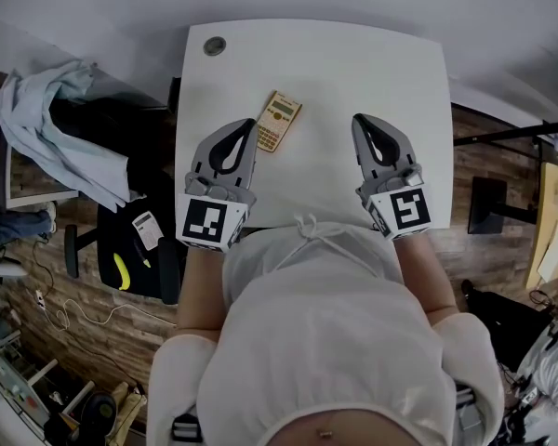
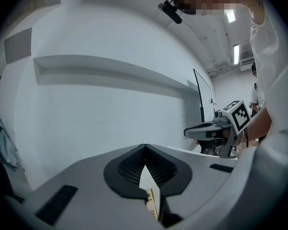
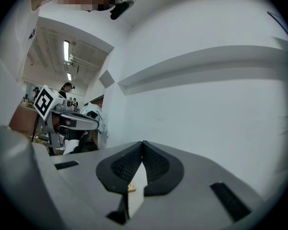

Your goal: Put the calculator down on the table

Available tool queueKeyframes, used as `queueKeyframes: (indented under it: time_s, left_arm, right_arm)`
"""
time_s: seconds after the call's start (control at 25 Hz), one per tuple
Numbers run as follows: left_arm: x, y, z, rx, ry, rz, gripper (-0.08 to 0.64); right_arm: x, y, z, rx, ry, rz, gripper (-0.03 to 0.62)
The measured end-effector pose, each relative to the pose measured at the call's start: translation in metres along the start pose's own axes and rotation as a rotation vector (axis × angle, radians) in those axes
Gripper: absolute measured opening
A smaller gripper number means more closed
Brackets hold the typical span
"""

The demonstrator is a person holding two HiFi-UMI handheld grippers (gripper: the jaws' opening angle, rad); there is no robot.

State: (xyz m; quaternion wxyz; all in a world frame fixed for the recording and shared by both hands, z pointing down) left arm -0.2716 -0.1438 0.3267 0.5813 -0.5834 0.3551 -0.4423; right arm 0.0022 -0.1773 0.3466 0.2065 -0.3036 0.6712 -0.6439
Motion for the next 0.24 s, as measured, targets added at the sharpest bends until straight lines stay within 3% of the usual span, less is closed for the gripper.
queueKeyframes:
  time_s: [0.24]
  left_arm:
    - [0.0103,-0.003,-0.0016,-0.01,-0.003,-0.005,0.017]
  right_arm:
    - [0.0071,-0.0031,0.005,0.006,-0.002,-0.011,0.001]
Point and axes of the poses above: the fingertips, and each gripper's own axes: x forward along the fingers, z to its right, y out of its top, the point moved 10 cm from there along -x, backward along the fingers, and after that the axes turned 7 degrees about y, right-handed, at the moved point
